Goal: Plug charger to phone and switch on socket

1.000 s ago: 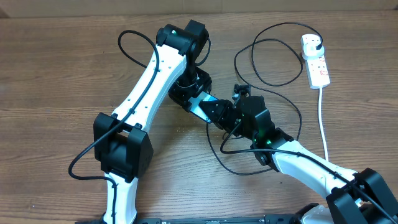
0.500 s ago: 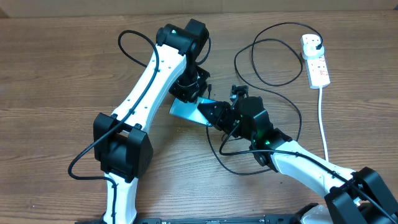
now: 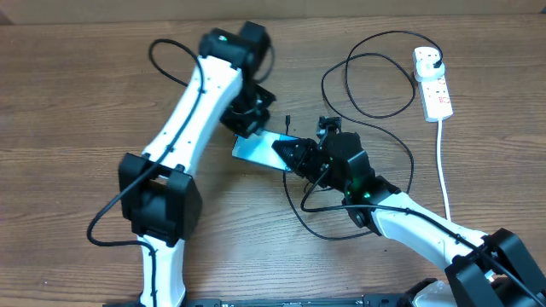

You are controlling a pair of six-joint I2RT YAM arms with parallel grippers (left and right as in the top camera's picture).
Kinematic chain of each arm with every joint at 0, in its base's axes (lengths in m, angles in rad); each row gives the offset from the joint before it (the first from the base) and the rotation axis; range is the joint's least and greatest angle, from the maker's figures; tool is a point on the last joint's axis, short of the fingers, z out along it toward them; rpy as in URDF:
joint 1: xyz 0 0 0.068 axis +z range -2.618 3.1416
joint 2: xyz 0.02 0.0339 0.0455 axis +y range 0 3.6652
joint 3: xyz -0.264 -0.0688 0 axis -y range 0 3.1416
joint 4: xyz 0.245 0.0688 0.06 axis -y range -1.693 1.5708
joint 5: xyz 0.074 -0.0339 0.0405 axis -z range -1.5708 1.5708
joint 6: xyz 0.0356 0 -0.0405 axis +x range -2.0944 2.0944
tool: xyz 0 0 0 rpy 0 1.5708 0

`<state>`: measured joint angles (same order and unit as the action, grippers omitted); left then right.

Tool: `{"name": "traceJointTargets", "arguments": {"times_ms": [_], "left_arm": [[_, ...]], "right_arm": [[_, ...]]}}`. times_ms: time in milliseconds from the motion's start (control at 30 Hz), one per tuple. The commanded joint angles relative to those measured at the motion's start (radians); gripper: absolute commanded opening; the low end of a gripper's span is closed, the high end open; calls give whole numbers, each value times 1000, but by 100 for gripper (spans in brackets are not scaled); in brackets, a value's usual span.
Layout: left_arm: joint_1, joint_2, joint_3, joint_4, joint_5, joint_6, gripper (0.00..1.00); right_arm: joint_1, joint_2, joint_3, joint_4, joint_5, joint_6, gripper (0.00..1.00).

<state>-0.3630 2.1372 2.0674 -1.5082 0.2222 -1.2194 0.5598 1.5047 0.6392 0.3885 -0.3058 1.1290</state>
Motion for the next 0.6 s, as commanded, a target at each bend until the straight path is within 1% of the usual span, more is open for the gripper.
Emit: {"name": "traceJointTargets", "arguments": {"times_ms": [0,167,267,400,567], "left_arm": [[84,1,9,-2,55,206,4],[195,1,9,13,158,459,4],[243,1,9,24,215,569,4],[268,1,9,31,224,615,4],[239,1,9,68,224,615,4]], "right_arm": [[-23,-10,24,22,60,5,4],[-38,-10,24,22,127,76,4],[-39,-10,24,26,188,164,4],[-39,-10,35,55,277,279,4],[-38,-10,96,51,333,366,4]]}}
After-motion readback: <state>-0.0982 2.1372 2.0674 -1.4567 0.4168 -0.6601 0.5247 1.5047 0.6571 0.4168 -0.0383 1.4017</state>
